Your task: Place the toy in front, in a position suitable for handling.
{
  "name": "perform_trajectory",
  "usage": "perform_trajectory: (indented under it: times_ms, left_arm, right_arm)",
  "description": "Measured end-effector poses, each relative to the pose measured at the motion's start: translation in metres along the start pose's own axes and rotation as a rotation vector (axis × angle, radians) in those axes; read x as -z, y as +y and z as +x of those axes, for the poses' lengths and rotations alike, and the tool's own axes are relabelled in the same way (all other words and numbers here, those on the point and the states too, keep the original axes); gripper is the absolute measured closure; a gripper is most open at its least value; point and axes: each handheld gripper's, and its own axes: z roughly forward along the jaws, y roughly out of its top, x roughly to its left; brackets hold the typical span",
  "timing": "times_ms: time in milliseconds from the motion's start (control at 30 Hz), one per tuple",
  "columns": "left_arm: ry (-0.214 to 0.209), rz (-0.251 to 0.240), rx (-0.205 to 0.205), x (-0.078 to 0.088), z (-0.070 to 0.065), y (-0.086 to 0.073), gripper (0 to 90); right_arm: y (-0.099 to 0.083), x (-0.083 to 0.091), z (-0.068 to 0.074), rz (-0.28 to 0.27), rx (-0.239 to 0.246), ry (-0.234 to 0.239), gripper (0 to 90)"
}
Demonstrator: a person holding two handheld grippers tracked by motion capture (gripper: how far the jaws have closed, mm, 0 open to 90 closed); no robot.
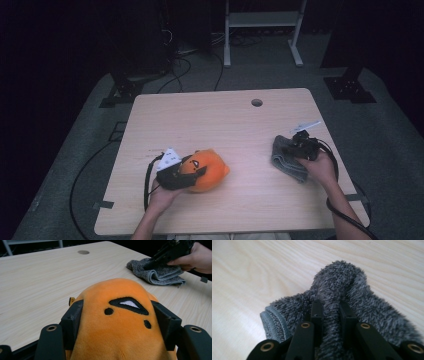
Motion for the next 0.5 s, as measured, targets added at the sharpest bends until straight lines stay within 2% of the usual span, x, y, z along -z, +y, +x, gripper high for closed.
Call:
perform_trajectory:
  times_ms: [67,167,233,267,300,333,400,467,500]
  left_arm:
    - [-0.02,-0.004,0.0,-0.013,-0.007,0.003,34.8]
    - [-0.039,0.003,-0.008,-0.024,-0.015,0.004,34.8]
    - [-0.062,-0.006,-0.01,-0.034,-0.021,0.006,34.6]
    - [-0.083,-0.011,-0.001,-0.041,-0.024,0.007,34.5]
    - [-0.096,-0.009,-0.001,-0.045,-0.026,0.007,34.5]
    - [-0.103,-0.006,-0.008,-0.051,-0.03,0.009,34.4]
    - [-0.115,-0.006,-0.016,-0.058,-0.036,0.011,34.3]
    - [-0.133,-0.009,-0.017,-0.068,-0.043,0.013,34.3]
    - [-0.139,-0.01,-0.02,-0.072,-0.047,0.014,34.3]
  right_arm:
    - [-0.006,0.012,0.002,-0.037,-0.005,0.033,77.0]
    - [-0.014,0.036,0.013,-0.118,0.026,0.087,77.0]
    - [-0.019,0.052,0.027,-0.176,0.07,0.121,76.8]
    - [-0.021,0.058,0.034,-0.204,0.079,0.172,76.7]
    - [-0.023,0.065,0.047,-0.226,0.118,0.194,76.7]
    - [-0.025,0.069,0.054,-0.237,0.142,0.186,76.7]
    - [-0.027,0.079,0.074,-0.269,0.189,0.25,76.7]
    - [-0.027,0.083,0.09,-0.276,0.246,0.247,76.8]
    - [-0.027,0.083,0.097,-0.284,0.264,0.27,76.8]
